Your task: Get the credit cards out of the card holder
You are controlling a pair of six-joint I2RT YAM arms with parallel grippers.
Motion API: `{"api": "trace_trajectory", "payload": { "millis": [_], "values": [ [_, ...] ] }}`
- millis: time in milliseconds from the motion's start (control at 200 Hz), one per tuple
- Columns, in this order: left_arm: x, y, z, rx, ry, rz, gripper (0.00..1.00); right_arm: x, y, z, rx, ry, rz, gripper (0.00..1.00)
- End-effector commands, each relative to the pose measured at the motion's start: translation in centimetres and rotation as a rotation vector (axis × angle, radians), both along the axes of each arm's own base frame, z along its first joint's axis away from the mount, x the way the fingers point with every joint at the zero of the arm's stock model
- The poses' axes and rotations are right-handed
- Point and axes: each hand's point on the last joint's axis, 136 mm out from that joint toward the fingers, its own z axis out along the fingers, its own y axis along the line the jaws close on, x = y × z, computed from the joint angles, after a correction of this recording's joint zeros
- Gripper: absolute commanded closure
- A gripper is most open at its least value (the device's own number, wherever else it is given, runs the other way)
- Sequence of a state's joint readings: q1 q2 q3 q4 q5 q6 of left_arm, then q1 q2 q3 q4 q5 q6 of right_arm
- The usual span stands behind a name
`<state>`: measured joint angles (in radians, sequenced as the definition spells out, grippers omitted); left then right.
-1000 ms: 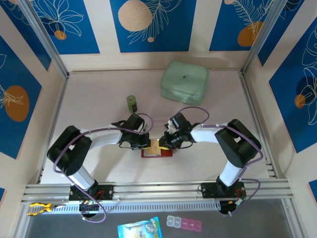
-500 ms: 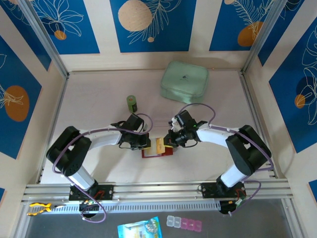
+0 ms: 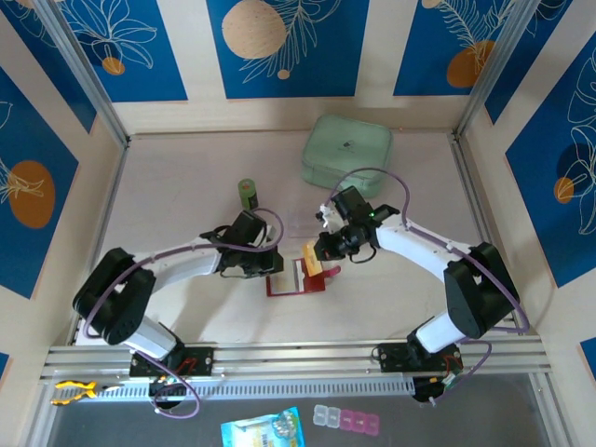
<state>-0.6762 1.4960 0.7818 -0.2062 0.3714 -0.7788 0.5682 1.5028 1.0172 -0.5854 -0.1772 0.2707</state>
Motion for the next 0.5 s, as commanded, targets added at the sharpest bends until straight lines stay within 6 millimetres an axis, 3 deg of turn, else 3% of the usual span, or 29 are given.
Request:
{"api": "trace_trajectory", "payload": {
  "millis": [0,220,495],
  "values": [
    [-0.1,1.3,0.5,0.021,-0.036,0.024,0.88,1.1,-1.4,1.2,-0.130,-0.175,0.209,1.00],
    [-0.3,3.9,0.5,0.040,-0.073,0.083,0.87,4.5,-2.1,2.5,-0.311,-0.404,0.561,1.00],
    [-0.1,4.9,0.6,0.026,-0.085,0.123,0.87,7.9,-1.4,2.5,-0.422,-0.433,0.843,1.00]
  ]
}}
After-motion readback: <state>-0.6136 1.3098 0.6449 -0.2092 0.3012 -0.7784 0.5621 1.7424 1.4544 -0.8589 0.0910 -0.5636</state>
